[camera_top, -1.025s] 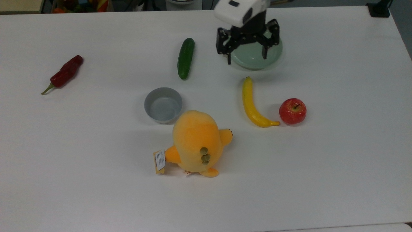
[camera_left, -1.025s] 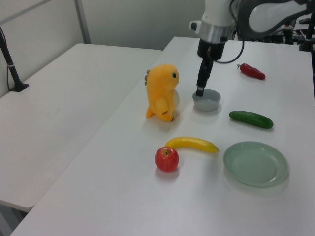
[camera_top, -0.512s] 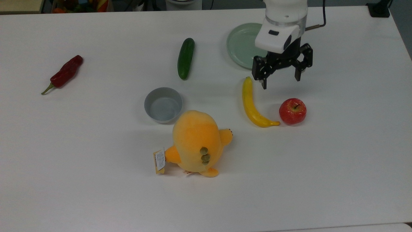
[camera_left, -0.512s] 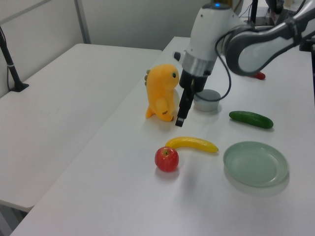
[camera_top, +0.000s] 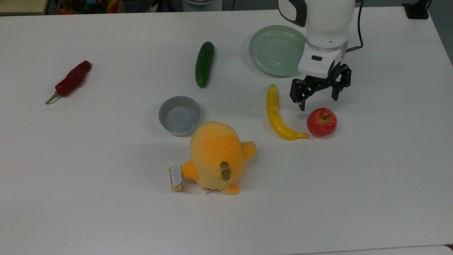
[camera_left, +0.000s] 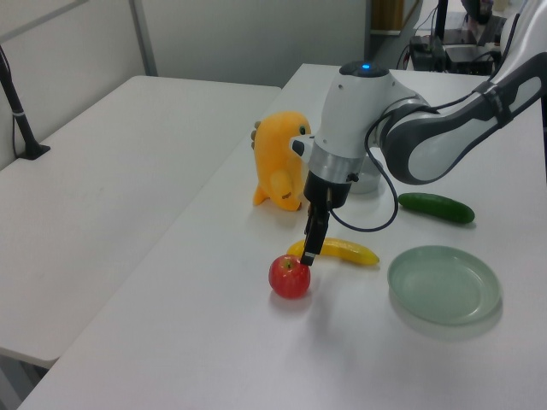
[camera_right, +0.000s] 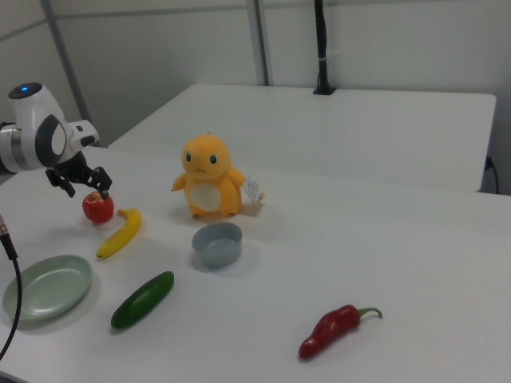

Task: Put the red apple in the bowl
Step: 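Lower the gripper around the red apple and close it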

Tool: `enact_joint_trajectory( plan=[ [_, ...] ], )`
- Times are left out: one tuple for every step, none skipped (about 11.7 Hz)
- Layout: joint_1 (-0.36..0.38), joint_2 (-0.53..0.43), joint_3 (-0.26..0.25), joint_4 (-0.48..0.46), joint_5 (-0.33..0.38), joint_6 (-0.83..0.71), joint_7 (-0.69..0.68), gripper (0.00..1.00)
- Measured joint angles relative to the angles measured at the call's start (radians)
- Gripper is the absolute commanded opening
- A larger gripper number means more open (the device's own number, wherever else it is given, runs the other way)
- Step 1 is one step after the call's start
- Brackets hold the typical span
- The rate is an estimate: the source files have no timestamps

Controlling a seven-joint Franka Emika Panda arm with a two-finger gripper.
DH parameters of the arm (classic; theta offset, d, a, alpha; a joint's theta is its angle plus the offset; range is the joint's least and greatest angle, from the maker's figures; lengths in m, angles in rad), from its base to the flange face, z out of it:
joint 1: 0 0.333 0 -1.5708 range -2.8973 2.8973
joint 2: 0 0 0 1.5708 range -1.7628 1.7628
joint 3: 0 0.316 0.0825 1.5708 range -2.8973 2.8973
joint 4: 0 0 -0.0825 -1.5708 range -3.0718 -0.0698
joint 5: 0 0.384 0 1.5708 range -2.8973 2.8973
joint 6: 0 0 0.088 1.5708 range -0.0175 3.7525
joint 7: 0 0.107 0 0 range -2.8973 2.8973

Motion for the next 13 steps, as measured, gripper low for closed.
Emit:
enact_joint_trajectory(
  plan=[
    [0.001, 0.005, 0.0, 0.001, -0.006, 0.016, 0.0, 1.0],
    [0.001, 0.011, 0.0, 0.001, -0.019, 0.024, 0.0, 1.0],
    [0.001, 0.02, 0.0, 0.007, -0.03, 0.03, 0.0, 1.0],
    [0.001, 0.034, 0.0, 0.025, -0.034, 0.031, 0.0, 1.0],
    [0.002, 0.051, 0.0, 0.048, -0.037, 0.032, 0.0, 1.0],
    [0.004, 0.069, 0.0, 0.069, -0.045, 0.037, 0.0, 1.0],
    [0.008, 0.085, 0.0, 0.082, -0.059, 0.051, 0.0, 1.0],
    [0.011, 0.1, 0.0, 0.089, -0.073, 0.073, 0.0, 1.0],
    [0.012, 0.113, 0.0, 0.093, -0.08, 0.09, 0.0, 1.0],
    [0.014, 0.122, 0.0, 0.095, -0.083, 0.096, 0.0, 0.86],
    [0.02, 0.129, 0.0, 0.096, -0.086, 0.097, 0.0, 0.4],
    [0.028, 0.138, 0.0, 0.097, -0.107, 0.097, 0.0, 0.21],
    [0.033, 0.145, 0.0, 0.098, -0.141, 0.099, 0.004, 0.18]
  ],
)
